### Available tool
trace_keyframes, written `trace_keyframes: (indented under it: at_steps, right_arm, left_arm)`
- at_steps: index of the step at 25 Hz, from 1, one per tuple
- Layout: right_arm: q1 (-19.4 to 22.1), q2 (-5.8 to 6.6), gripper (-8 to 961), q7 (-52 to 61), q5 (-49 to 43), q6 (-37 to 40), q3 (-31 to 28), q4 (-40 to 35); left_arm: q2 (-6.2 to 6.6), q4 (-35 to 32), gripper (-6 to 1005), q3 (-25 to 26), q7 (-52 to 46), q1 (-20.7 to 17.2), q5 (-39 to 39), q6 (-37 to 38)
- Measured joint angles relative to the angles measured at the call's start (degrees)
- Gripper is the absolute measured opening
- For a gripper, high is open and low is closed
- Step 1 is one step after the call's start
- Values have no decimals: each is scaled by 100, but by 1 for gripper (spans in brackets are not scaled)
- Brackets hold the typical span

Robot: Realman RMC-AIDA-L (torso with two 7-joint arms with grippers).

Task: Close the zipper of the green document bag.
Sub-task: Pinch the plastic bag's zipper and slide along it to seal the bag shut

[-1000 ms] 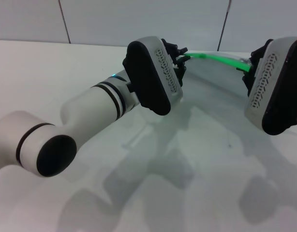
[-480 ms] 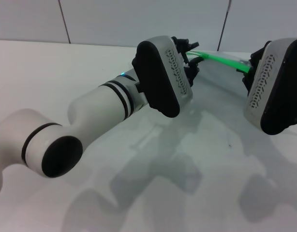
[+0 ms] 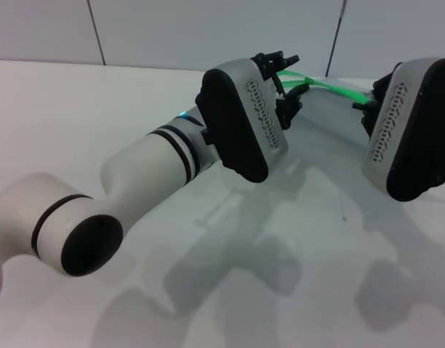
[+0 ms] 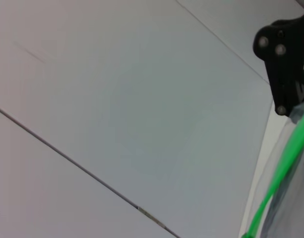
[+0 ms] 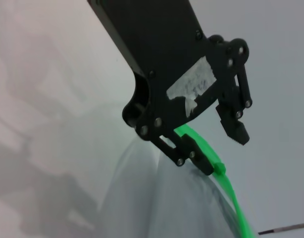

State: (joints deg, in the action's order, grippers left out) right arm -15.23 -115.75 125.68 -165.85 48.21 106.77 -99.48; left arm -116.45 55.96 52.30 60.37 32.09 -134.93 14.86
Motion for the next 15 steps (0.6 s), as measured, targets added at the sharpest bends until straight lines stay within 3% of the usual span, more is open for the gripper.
trace_keyframes:
  at_steps: [15]
  right_arm:
    - [1,-9,48,-1,1,-5,4,7]
  left_arm:
    - [0,34,403,-150,43,-60,-33,0]
